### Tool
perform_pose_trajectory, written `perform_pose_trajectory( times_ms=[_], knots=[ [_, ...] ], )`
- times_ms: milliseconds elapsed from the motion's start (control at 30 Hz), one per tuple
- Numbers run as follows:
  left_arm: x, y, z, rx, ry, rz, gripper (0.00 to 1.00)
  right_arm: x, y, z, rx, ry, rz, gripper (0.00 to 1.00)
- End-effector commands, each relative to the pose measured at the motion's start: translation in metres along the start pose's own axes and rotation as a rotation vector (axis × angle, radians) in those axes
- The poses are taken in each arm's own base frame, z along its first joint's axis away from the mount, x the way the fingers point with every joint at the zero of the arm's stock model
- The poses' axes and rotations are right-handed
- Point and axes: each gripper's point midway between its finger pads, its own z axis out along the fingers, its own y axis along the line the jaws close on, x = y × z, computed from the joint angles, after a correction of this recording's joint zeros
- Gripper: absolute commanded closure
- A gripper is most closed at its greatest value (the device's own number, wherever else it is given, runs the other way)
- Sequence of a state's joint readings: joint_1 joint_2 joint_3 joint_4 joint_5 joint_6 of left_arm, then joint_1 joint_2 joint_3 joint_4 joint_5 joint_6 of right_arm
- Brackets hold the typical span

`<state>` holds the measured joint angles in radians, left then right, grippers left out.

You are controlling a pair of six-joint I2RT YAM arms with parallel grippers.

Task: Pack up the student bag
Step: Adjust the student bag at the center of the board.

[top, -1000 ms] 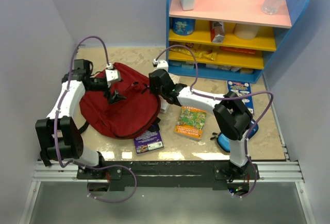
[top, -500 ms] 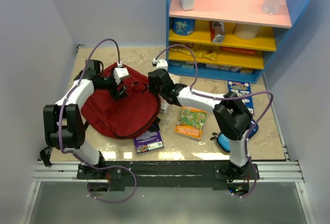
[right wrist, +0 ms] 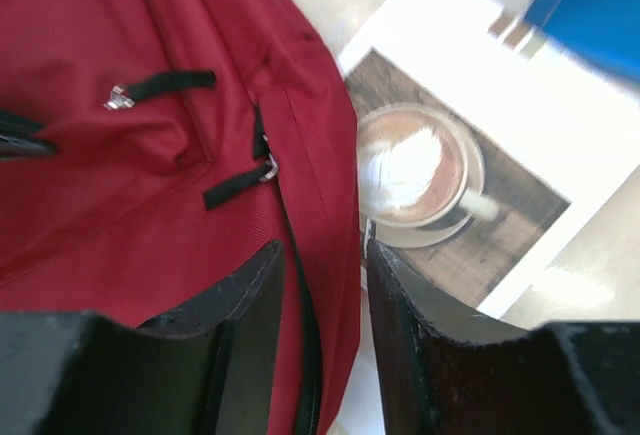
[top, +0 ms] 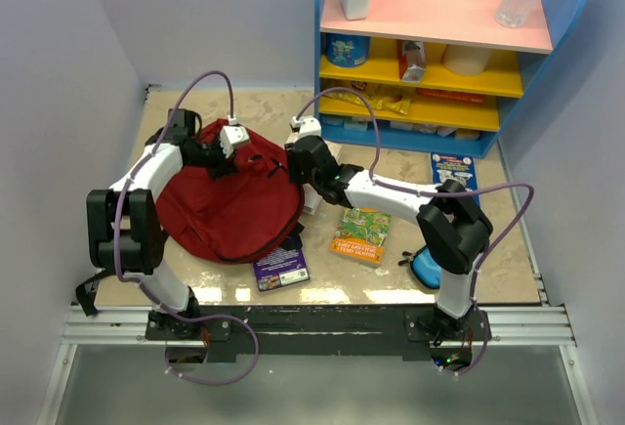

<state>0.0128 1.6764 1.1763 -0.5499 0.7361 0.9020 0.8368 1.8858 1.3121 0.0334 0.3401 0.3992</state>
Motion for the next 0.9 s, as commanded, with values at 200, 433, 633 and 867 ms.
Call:
perform_pose_trajectory(
  times_ms=[200, 433, 633, 867],
  knots=[
    [-0.072, -0.023, -0.05, 0.133, -0.152, 0.136, 1.0, -0.088, 0.022, -0.033, -0.127, -0.168, -0.281, 0.52],
    [-0.078, -0.016, -0.075, 0.109, -0.179, 0.136, 1.0, -0.083, 0.044, -0.043, -0.312, -0.23, -0.512, 0.43],
    [-0.055, -0.038, -0.071, 0.212, -0.125, 0.151, 1.0, -0.068, 0.063, -0.08, -0.539, -0.333, -0.815, 0.37],
    [-0.045, -0.052, -0.064, 0.293, -0.124, 0.141, 1.0, -0.044, 0.092, -0.084, -0.738, -0.293, -0.928, 0.42]
  ],
)
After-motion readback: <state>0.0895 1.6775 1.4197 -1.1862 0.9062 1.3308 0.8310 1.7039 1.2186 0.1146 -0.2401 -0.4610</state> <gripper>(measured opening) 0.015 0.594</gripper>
